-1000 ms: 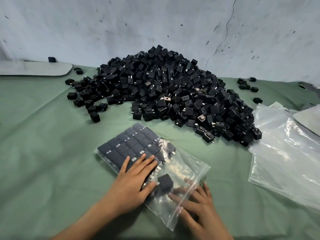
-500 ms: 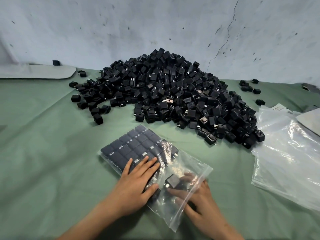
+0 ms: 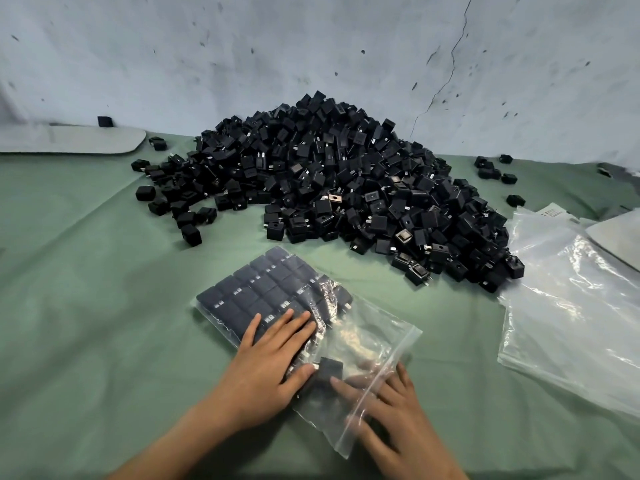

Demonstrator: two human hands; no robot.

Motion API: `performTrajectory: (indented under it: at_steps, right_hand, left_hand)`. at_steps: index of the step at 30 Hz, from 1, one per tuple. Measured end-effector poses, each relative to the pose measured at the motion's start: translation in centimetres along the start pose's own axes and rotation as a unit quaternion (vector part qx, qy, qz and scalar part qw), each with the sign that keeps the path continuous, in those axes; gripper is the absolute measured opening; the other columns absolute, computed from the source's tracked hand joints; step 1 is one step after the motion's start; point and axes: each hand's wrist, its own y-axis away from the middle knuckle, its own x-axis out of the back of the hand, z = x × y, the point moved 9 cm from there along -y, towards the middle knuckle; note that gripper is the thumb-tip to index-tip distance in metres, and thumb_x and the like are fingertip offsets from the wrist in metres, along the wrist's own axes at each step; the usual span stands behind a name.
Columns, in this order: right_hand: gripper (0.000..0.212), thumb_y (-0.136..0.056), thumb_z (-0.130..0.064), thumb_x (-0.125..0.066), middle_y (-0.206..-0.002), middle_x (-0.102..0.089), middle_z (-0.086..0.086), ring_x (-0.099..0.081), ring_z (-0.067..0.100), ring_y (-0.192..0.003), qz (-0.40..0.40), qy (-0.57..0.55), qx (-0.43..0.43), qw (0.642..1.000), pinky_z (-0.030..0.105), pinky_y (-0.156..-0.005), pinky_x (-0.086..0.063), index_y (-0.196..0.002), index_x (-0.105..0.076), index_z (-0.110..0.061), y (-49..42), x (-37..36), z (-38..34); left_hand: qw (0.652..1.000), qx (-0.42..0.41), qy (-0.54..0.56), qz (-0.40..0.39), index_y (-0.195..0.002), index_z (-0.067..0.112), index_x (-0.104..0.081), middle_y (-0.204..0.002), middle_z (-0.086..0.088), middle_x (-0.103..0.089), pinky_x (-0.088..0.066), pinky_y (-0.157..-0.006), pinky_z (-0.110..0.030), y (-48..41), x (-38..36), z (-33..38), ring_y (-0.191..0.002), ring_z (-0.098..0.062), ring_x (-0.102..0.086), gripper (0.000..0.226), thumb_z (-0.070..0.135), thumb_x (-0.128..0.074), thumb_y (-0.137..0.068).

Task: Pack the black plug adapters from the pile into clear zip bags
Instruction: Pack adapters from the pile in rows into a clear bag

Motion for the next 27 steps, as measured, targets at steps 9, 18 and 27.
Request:
performTrajectory:
  at_steps: [9,18,27]
  right_hand:
    - [0.039,-0.084,-0.040,-0.054,-0.106,-0.068,-0.019,-0.046,0.007,-0.119,0.124,0.031,0.034,0.991,0.036,-0.097,-0.033,-0.121,-0.064,-0.029,0.5,0.2,-0.1]
    - [0.051,-0.098,-0.049,-0.027,-0.116,-0.066,0.006,-0.044,0.021,-0.121,0.185,0.053,0.000,0.981,0.039,-0.099,-0.031,-0.111,-0.071,-0.026,1.3,-0.3,-0.7]
    - [0.040,-0.097,-0.053,-0.030,-0.139,-0.048,-0.011,-0.030,0.022,-0.136,0.098,0.079,0.019,0.992,0.047,-0.102,-0.024,-0.119,-0.062,-0.045,0.7,-0.5,0.2]
  left_hand:
    - [1.000,0.005,-0.004,-0.011,-0.150,0.038,0.009,-0.151,0.028,0.020,0.027,-0.112,-0.034,0.1,-0.1,-0.1,-0.136,0.005,0.031,0.062,0.057,-0.021,-0.099]
    - [1.000,0.005,-0.012,-0.011,-0.150,0.038,0.011,-0.151,0.028,0.021,0.026,-0.113,-0.034,0.1,-0.2,-0.1,-0.135,0.006,0.031,0.062,0.056,-0.020,-0.099]
    - [1.000,0.003,-0.004,-0.007,-0.151,0.038,0.007,-0.152,0.027,0.017,0.027,-0.112,-0.034,0.1,-0.1,-0.1,-0.137,0.005,0.029,0.062,0.054,-0.023,-0.100]
